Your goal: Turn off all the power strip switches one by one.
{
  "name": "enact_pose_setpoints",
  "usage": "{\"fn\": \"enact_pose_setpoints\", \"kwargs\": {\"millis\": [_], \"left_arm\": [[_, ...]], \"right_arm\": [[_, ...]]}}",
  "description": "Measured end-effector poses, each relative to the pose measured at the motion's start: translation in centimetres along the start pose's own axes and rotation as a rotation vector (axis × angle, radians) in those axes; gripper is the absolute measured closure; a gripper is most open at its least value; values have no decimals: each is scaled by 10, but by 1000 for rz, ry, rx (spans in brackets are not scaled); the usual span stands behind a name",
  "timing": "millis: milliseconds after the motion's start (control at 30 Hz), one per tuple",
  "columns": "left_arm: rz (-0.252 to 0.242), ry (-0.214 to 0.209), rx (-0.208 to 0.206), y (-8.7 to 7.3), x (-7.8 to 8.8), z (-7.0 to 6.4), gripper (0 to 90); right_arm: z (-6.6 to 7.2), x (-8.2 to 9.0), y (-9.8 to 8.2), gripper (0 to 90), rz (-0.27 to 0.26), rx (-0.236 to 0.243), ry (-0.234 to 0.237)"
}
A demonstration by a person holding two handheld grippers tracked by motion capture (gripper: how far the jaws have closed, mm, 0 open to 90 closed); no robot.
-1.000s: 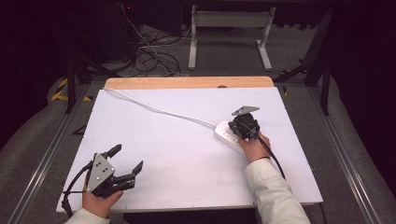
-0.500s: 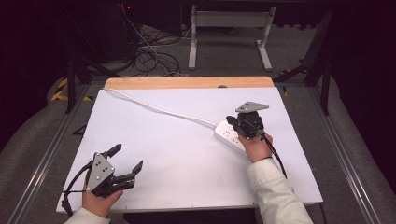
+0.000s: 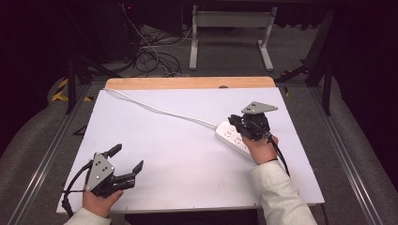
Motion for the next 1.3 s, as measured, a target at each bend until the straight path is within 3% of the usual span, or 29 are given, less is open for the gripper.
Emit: {"fn": "enact_pose_setpoints", "kwargs": {"millis": [67,200,300,500,833,1033,1300], "left_arm": [[0,1,-1,0,0,0,157],[-6,4,12,0,2,2,156],[-4,4,5,1,2,2,156],[-12,15,5,2,5,3,155],[-12,7,11,4,8,2,155],[-13,5,21,3,10,2,154],[-11,6,27,2,13,1,154]], "right_arm": [[0,5,3,767,-14,-11,15],[3,16,8,600,-35,-27,35],[6,25,9,536,-47,-27,57],[11,46,8,392,-55,2,115],[16,74,-4,251,-74,57,159],[16,85,-14,130,-98,53,186],[15,94,-33,56,-130,62,244]]}}
Point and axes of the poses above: each handheld gripper's, and its own axes: x roughly backward along the jaws, y roughly out of its top, z roughly to its left, the point moved 7 cm from there along -x, roughly forward along the jaws, and after that the axes turned 14 degrees about -x, right-handed, at the moved point
